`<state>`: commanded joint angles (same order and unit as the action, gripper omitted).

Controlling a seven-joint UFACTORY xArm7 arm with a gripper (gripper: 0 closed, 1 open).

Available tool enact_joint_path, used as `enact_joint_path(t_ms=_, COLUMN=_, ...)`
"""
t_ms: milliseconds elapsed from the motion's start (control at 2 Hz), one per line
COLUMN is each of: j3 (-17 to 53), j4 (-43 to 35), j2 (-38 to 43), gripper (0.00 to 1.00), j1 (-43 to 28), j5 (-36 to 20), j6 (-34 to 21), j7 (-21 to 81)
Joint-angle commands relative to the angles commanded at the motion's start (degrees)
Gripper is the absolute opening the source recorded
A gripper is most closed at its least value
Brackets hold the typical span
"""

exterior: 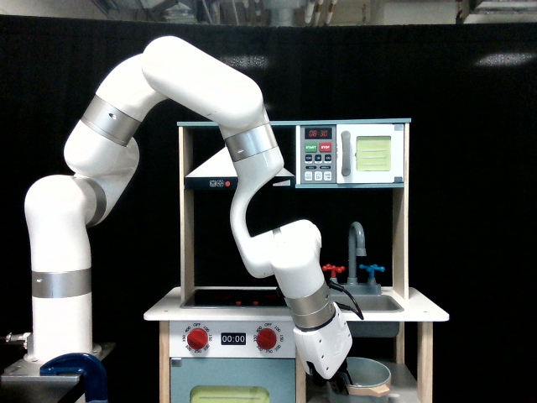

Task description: Put the bowl inside the kitchen cabinet

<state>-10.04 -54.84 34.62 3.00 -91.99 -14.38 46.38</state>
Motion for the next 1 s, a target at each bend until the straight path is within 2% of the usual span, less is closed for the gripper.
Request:
enact_joint_path(t_ms=500, j3=-1.5, j4=-4.4, j2=3.4, gripper=0.0, j1=-2.4, j5=0.3, j6=2.5, j7=-2.8)
enact_joint_path(t_ms=1000, j3=-2.9, j4=-6.0, j2=5.5, gripper=0.0, j1=-3.7, j5=-4.3, j6=4.3, j7=0.3)
